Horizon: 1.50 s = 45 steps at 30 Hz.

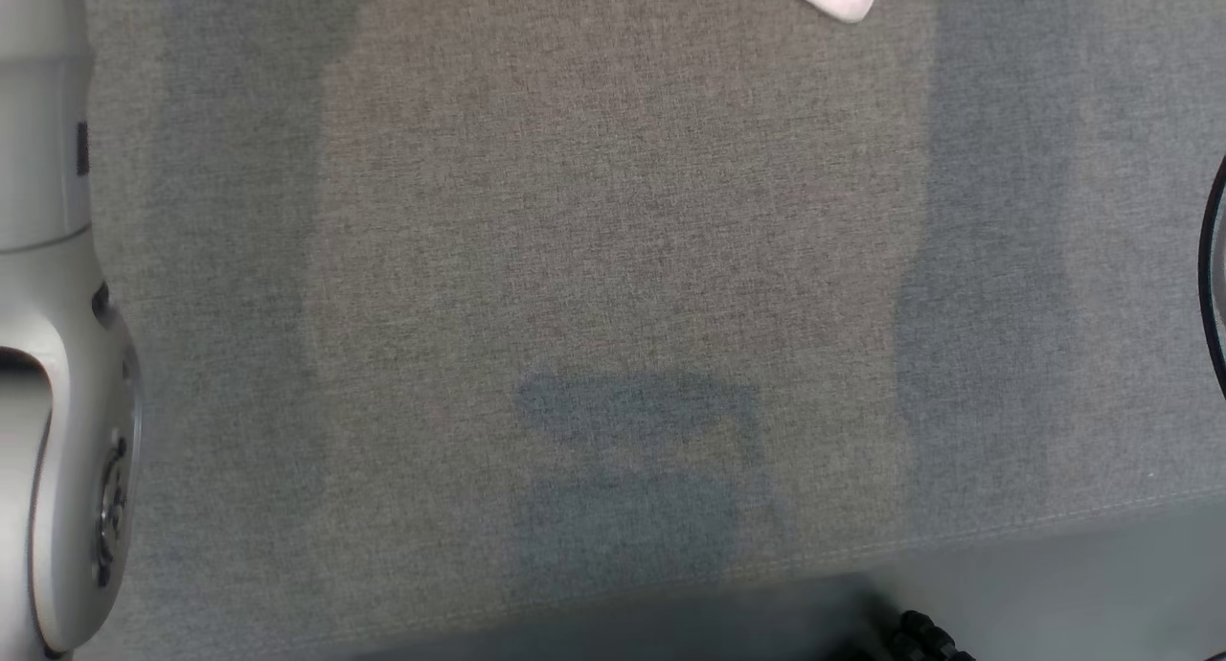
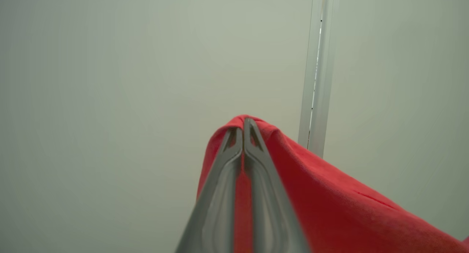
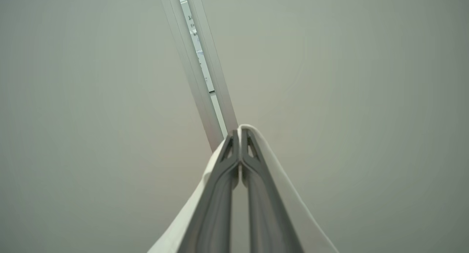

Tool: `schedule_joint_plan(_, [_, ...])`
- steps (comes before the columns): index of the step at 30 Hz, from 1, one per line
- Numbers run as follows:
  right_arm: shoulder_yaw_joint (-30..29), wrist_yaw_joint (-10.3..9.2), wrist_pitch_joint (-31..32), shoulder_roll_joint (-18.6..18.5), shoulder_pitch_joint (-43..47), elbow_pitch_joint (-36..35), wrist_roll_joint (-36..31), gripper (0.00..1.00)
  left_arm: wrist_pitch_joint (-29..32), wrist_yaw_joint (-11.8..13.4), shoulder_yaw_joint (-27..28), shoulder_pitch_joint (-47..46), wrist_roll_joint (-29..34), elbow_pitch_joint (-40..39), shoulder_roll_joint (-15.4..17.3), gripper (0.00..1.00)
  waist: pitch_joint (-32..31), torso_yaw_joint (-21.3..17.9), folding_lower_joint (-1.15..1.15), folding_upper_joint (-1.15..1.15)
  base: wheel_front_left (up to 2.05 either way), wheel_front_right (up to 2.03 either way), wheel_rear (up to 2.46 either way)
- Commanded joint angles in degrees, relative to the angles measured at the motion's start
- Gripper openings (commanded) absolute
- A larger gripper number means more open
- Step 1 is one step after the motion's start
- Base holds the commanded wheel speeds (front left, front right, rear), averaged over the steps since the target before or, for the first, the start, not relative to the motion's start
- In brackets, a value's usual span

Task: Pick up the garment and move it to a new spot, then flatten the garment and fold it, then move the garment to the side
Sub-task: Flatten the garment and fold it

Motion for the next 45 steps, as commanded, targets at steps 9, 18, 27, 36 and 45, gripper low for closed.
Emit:
schedule_joint_plan(9, [2.6,0.02,-13.1,0.1,-7.1,2.9,-6.1,0.00,-1.9,-2.5,4.0,-1.3,1.4,-3.8,-2.4,0.00,6.7,-2.5,-0.02,0.00,0.00,0.00,0.00])
schedule_joint_plan(18, [14.0,0.00,-8.3,-2.9,2.4,2.3,-0.2,0.00,-1.9,-5.6,6.8,8.8,2.8,-4.4,-3.9,0.00,7.3,-2.0,-0.02,0.00,0.00,0.00,0.00])
schedule_joint_plan(27, [17.9,0.01,3.4,-11.0,22.5,-10.4,11.1,0.00,-1.9,-7.1,11.5,24.4,1.3,-8.9,-4.5,0.00,-0.3,0.6,-0.02,0.00,0.00,0.00,0.00])
schedule_joint_plan(36, [14.8,0.01,26.8,-15.0,46.5,-28.5,17.4,0.00,-0.3,-6.7,10.4,42.8,-2.2,-8.7,-4.6,0.00,-11.2,2.2,-0.02,0.00,0.00,0.00,0.00])
schedule_joint_plan(45, [8.0,0.01,45.6,-13.2,68.8,-48.0,19.1,0.00,5.6,-4.4,11.6,60.7,-4.2,-16.3,-3.7,0.00,-19.4,2.5,-0.02,0.00,0.00,0.00,0.00])
